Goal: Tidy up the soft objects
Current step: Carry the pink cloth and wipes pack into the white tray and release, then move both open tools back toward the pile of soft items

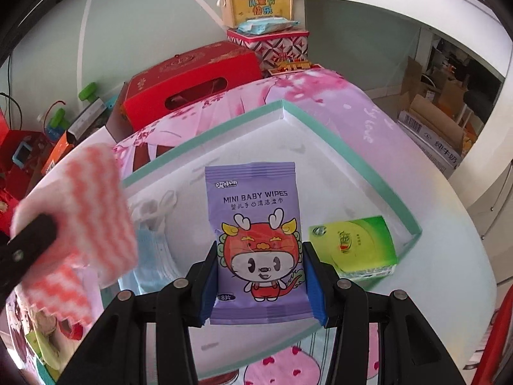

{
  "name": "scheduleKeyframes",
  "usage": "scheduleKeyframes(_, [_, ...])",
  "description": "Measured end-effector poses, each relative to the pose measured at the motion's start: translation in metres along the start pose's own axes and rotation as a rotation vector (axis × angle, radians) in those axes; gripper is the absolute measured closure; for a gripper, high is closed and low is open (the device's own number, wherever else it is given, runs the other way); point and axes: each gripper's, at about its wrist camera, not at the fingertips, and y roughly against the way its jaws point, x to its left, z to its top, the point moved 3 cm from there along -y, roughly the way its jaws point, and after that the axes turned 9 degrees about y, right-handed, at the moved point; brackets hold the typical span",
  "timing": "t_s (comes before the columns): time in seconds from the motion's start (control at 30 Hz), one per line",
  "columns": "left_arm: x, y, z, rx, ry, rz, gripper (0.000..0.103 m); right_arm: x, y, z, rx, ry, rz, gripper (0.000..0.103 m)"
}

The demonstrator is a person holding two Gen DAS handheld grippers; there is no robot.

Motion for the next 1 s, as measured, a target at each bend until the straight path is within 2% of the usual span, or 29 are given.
scheduleKeyframes(0.13, [-0.007, -0.021, 0.007, -0.006, -0.004, -0.012, 0.091, -0.001, -0.001, 0.003, -0.008, 0.008, -0.023, 0.051])
scheduleKeyframes(0.17, [-0.007, -0.024, 0.01, -0.011, -0.003, -0.011, 0.081, -0.001, -0.001, 0.003, -0.007, 0.016, -0.031, 0.05])
scheduleKeyframes(0.2, [-0.008, -0.027, 0.011, -0.009, -0.002, -0.006, 0.063, -0.001, -0.001, 0.003, -0.006, 0.02, -0.034, 0.049])
scheduleKeyframes(0.27, [-0.009, -0.032, 0.013, 0.003, 0.0, 0.001, 0.042, -0.002, -0.002, 0.003, -0.001, 0.019, -0.036, 0.047])
scheduleKeyframes(0.43, [-0.007, -0.03, 0.014, -0.007, 0.005, 0.0, 0.04, -0.004, -0.003, 0.003, 0.014, 0.014, -0.03, 0.037])
scheduleKeyframes(0.53, [0.0, -0.03, 0.012, -0.001, 0.02, 0.017, 0.029, -0.005, -0.003, 0.002, 0.017, 0.019, -0.035, 0.028])
scheduleKeyframes(0.57, [0.002, -0.03, 0.012, -0.004, 0.023, 0.027, 0.019, -0.005, -0.003, 0.002, 0.017, 0.017, -0.033, 0.023])
scheduleKeyframes(0.6, [0.004, -0.03, 0.012, -0.007, 0.026, 0.04, 0.013, -0.006, -0.003, 0.002, 0.021, 0.013, -0.029, 0.021])
scheduleKeyframes(0.7, [0.013, -0.031, 0.013, -0.016, 0.041, 0.081, 0.012, -0.008, -0.005, 0.0, 0.035, 0.002, -0.029, 0.01])
scheduleKeyframes(0.73, [0.016, -0.032, 0.014, -0.013, 0.044, 0.093, 0.011, -0.009, -0.006, -0.001, 0.039, 0.002, -0.035, 0.001])
scheduleKeyframes(0.8, [0.021, -0.035, 0.013, -0.008, 0.043, 0.119, 0.002, -0.01, -0.007, -0.001, 0.042, 0.002, -0.046, 0.0])
scheduleKeyframes(1.0, [0.033, -0.04, 0.007, -0.014, 0.043, 0.19, 0.002, -0.009, -0.006, -0.001, 0.039, 0.009, -0.045, 0.0])
